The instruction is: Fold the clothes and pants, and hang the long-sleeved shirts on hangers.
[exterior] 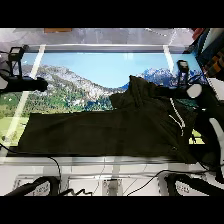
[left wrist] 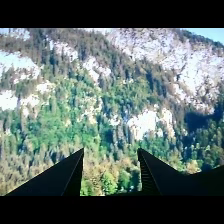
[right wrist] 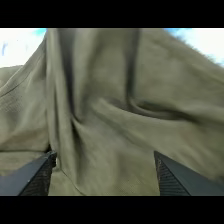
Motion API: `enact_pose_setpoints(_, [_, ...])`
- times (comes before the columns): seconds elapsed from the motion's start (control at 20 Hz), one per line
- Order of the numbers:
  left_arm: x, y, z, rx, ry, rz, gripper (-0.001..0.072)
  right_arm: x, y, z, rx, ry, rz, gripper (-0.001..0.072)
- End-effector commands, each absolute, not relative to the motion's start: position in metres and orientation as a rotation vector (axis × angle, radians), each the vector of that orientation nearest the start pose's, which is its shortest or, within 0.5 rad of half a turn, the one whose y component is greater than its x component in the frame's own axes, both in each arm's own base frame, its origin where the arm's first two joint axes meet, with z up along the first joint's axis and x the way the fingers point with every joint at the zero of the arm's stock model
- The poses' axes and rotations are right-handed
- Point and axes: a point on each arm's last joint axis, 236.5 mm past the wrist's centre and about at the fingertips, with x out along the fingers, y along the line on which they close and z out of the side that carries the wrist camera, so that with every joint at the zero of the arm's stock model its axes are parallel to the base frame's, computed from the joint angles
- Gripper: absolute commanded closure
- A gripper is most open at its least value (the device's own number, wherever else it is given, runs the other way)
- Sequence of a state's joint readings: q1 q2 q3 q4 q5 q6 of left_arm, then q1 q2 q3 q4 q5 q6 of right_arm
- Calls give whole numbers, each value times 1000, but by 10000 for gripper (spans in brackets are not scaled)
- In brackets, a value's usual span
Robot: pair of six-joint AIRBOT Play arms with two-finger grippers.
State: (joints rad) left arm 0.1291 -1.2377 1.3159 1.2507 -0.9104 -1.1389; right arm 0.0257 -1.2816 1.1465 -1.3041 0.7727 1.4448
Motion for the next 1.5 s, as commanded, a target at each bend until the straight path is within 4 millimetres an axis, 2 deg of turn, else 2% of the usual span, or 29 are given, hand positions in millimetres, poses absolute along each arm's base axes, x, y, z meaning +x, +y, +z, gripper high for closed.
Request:
enact_pose_setpoints(0.0, [470, -55, 129, -57, 754, -336, 327, 474, 83, 31, 108, 876, 205, 43])
enact_pose_setpoints(0.05, [471, -75, 127, -103, 758, -383, 227, 478, 84, 35, 109, 855, 204, 43])
enact_pose_setpoints(0.1, [471, -95, 119, -134, 776, -426, 89, 479, 83, 37, 108, 846, 203, 43])
enact_pose_setpoints(0.15, [472, -111, 107, -143, 803, -458, 62, 478, 81, 38, 103, 845, 199, 43])
enact_pose_setpoints(0.25, [470, -148, 77, -178, 879, -520, 62, 476, 75, 39, 77, 852, 191, 42])
enact_pose_setpoints(0.4, [465, -214, 42, -389, 982, -608, 62, 474, 65, 40, 51, 858, 175, 42])
enact_pose_setpoints(0.5, [468, -242, 14, -437, 1015, -619, 57, 474, 62, 40, 48, 859, 170, 42])
enact_pose_setpoints(0.6, [474, -258, -15, -436, 1025, -597, 57, 474, 62, 40, 48, 858, 169, 42])
enact_pose_setpoints(0.75, [468, -283, -50, -499, 1088, -596, 58, 474, 62, 40, 46, 856, 169, 42])
enact_pose_setpoints(0.9, [474, -288, -76, -530, 1100, -554, 58, 474, 62, 40, 46, 856, 169, 42])
enact_pose_setpoints(1.0, [483, -290, -86, -586, 1085, -514, 59, 474, 62, 40, 46, 856, 169, 42])
enact_pose_setpoints(1.15, [485, -299, -98, -604, 1102, -515, 60, 474, 62, 40, 47, 856, 169, 42])
enact_pose_setpoints(1.45, [490, -332, -93, -576, 1069, -563, 69, 474, 62, 40, 47, 857, 169, 42])
